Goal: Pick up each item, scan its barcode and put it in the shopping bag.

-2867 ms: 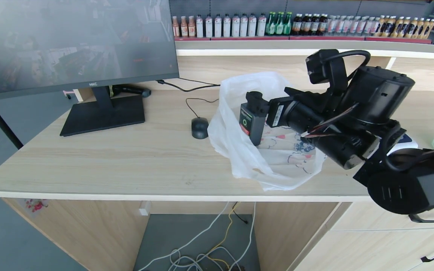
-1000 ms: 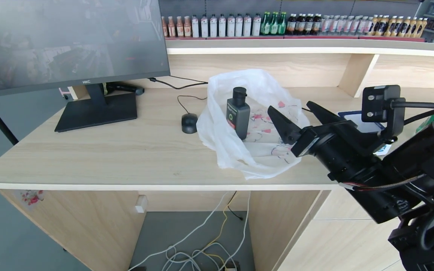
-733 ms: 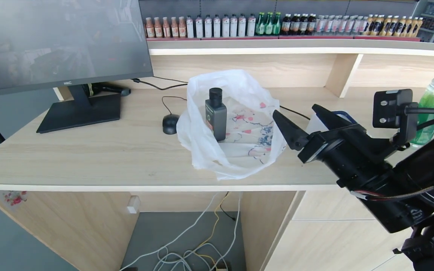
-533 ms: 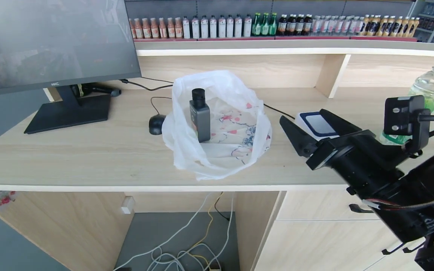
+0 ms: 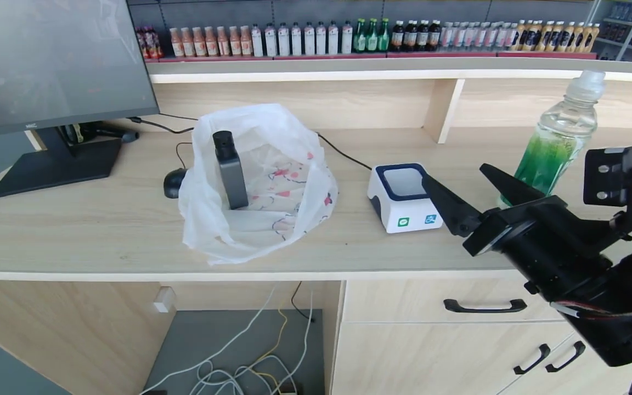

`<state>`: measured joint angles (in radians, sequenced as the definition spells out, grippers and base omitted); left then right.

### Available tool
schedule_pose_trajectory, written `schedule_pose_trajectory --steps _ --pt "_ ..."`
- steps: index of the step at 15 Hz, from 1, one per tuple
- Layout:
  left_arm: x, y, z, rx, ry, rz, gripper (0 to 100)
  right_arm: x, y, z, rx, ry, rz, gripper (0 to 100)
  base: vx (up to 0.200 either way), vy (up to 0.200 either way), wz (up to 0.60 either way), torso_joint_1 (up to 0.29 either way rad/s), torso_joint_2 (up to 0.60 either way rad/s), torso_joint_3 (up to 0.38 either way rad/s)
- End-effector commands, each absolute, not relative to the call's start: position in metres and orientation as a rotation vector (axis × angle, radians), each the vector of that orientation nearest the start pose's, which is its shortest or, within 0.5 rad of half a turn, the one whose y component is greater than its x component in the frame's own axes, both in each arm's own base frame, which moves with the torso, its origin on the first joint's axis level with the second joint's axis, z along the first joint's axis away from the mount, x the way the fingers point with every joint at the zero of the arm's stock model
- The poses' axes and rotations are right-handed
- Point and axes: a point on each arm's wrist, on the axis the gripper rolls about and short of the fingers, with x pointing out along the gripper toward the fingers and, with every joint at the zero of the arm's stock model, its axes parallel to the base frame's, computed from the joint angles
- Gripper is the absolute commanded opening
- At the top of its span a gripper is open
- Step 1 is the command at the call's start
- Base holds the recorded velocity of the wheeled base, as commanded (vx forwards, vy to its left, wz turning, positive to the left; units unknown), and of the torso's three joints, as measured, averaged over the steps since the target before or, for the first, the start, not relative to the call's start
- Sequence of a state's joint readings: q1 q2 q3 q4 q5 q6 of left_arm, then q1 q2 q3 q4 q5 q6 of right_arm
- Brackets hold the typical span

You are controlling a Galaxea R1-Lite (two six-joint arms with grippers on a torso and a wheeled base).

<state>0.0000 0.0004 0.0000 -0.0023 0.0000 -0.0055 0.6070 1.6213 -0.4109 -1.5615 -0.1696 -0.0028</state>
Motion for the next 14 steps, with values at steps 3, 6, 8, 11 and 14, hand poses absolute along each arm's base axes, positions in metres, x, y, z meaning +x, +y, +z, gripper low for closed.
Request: schedule_pose_trajectory --steps 3,6,8,11,14 --pt "-0.023 0.0 0.076 -0.006 -0.003 0.0 100 0.195 0.134 0.196 0.114 -0.324 0.436 100 0.0 -0.2 0.0 0.004 0.0 0.002" --pt "-0.023 0.0 0.076 -0.006 -0.003 0.0 100 0.192 0.13 0.187 0.097 -0.292 0.426 100 0.0 -0.2 0.0 0.001 0.0 0.009" --pt "-0.023 0.0 0.076 -0.006 -0.003 0.0 100 0.191 0.129 0.185 0.089 -0.284 0.427 100 0.0 -0.2 0.0 0.002 0.0 0.002" --pt "-0.023 0.0 0.076 -0.006 -0.003 0.002 100 0.191 0.125 0.181 0.072 -0.266 0.41 100 0.0 -0.2 0.0 0.004 0.01 0.004" --pt "-0.023 0.0 0.076 -0.005 -0.003 0.0 100 0.202 0.126 0.179 0.04 -0.265 0.373 100 0.0 -0.067 0.0 0.001 0.0 0.002"
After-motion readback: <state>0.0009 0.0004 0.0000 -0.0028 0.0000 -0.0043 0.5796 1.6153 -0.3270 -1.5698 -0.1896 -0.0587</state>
